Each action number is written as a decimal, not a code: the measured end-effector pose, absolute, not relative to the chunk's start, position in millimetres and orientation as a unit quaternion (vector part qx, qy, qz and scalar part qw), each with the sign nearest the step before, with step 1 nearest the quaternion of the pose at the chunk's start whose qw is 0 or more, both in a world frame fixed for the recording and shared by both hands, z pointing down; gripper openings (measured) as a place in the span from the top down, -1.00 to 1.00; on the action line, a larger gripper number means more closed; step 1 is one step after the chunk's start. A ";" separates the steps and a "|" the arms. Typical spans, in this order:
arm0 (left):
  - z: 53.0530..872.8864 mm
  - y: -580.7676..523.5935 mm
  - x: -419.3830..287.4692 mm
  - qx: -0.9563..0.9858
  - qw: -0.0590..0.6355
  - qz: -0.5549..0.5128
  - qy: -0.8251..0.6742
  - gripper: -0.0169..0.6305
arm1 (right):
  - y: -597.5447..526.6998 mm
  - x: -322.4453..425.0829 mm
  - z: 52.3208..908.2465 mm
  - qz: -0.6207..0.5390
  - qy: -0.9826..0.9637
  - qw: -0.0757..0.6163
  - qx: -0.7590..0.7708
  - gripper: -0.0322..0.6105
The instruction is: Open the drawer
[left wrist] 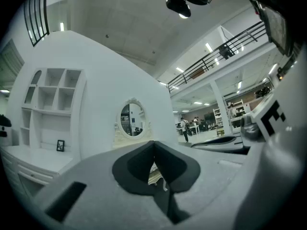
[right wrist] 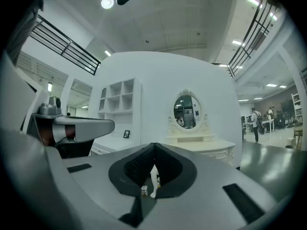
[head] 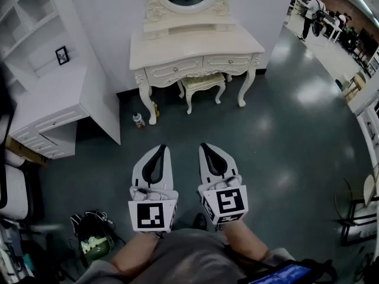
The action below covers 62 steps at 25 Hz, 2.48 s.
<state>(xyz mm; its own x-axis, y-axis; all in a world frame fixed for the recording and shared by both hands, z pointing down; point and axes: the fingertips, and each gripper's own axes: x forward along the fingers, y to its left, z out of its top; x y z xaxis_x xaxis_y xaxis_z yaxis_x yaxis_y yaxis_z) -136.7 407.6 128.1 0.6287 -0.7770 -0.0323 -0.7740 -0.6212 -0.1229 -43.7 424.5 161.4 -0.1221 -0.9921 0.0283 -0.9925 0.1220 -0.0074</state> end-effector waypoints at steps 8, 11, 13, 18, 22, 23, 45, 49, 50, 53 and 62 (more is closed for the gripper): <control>131.1 422.5 -107.2 -0.895 0.059 -0.012 0.441 0.90 | 436.3 -12.6 161.7 0.012 -0.758 -0.008 0.652 0.86; 133.6 427.6 -100.1 -0.893 0.063 -0.012 0.445 0.90 | 438.7 -2.8 162.5 0.013 -0.759 -0.014 0.650 0.86; 135.4 426.5 -96.9 -0.892 0.058 -0.015 0.448 0.90 | 435.6 1.2 163.3 0.014 -0.762 -0.015 0.647 0.86; 137.6 412.0 -92.9 -0.890 0.060 -0.018 0.452 0.90 | 422.7 7.3 167.3 0.019 -0.764 -0.012 0.644 0.86; 148.8 387.8 -91.9 -0.889 0.046 -0.019 0.455 0.90 | 400.6 10.2 179.0 0.028 -0.765 0.001 0.643 0.86; 152.1 379.6 -91.3 -0.889 0.044 -0.020 0.455 0.90 | 393.1 11.5 182.4 0.031 -0.764 0.003 0.645 0.86; 166.1 100.8 -83.8 -0.907 0.021 -0.021 0.421 0.90 | 125.1 8.9 203.7 0.061 -0.744 0.026 0.665 0.86; 154.8 71.0 -83.5 -0.908 0.021 -0.007 0.418 0.90 | 97.5 11.8 183.8 0.040 -0.740 0.027 0.671 0.86; 151.5 66.1 -82.8 -0.908 0.021 -0.003 0.418 0.90 | 93.1 13.2 179.0 0.035 -0.739 0.026 0.673 0.86; 144.1 57.8 -77.4 -0.911 0.028 0.002 0.412 0.90 | 83.7 19.6 168.7 0.024 -0.734 0.022 0.679 0.86; 159.8 26.9 -50.6 -0.911 0.026 -0.009 0.412 0.90 | 52.2 49.1 166.9 0.005 -0.726 0.022 0.687 0.86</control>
<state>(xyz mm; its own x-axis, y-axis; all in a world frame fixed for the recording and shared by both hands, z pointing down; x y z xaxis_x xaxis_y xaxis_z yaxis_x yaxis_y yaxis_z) -50.6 26.9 159.8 0.6602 -0.7510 -0.0050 -0.7501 -0.6590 -0.0556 49.1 52.2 166.9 -0.0543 -0.9978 0.0385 -0.9982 0.0553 0.0235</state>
